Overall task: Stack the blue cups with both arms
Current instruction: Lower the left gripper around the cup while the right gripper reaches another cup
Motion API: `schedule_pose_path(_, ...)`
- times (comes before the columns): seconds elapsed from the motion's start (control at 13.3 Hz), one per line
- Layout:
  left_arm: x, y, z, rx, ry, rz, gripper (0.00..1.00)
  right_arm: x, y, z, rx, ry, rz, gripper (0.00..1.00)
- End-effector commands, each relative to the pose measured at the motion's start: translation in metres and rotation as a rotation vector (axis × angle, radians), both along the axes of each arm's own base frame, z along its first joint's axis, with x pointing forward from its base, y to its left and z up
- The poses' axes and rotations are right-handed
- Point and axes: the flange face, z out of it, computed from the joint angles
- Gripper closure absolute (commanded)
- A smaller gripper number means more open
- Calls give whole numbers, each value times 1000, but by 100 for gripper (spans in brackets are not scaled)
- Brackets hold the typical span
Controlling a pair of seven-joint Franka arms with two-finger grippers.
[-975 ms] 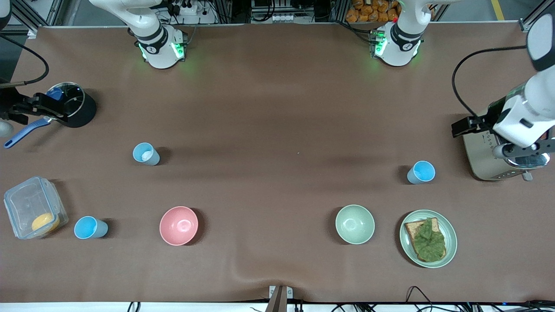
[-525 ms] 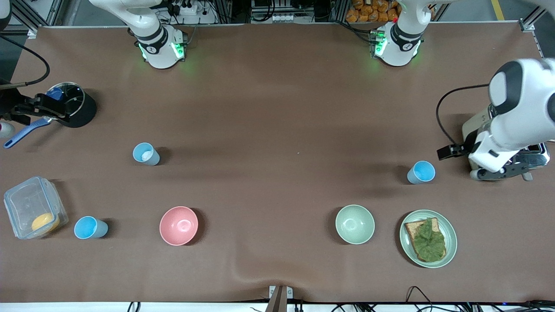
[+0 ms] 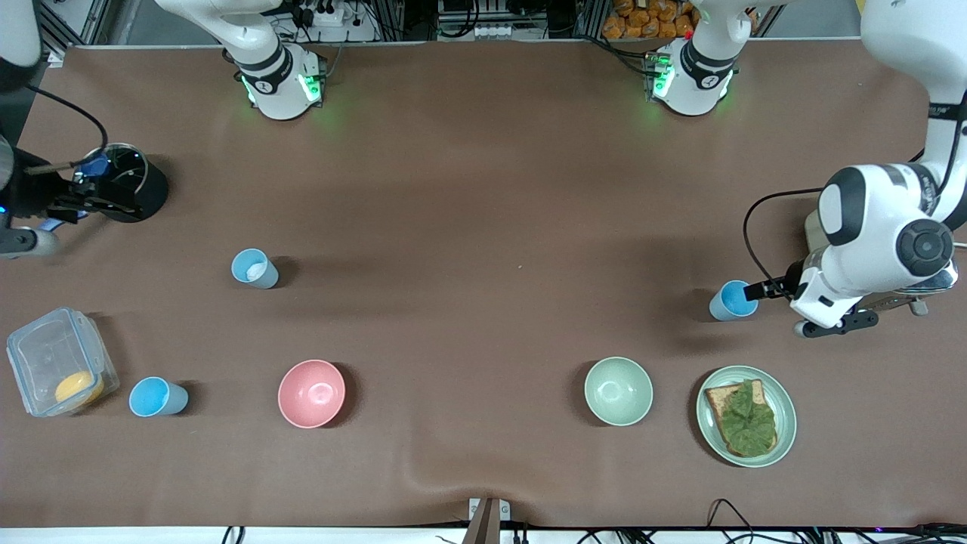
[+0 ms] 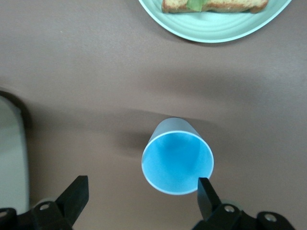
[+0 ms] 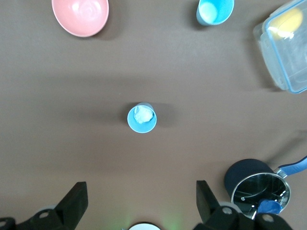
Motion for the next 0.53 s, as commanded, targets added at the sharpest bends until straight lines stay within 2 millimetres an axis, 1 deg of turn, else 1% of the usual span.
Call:
schedule_pose_path(0.0, 4, 14, -26, 0, -1, -3, 0, -5, -2, -39, 17, 20, -13, 0)
schedule_pose_path(0.07, 3, 15, -29, -2, 5, -3, 0, -7, -2, -61, 17, 31, -16, 0)
schedule_pose_path(0.3, -1, 14, -45, -5, 31, -2, 0, -13, 3, -99, 18, 46, -15, 0)
schedule_pose_path(0.38, -2, 13, -53, -9, 44, -4, 0, -16, 6, -116, 20, 48, -17, 0)
schedule_pose_path(0.45, -3, 11, -56, -15, 51, 3, 5, -19, 7, -135, 20, 47, -18, 0)
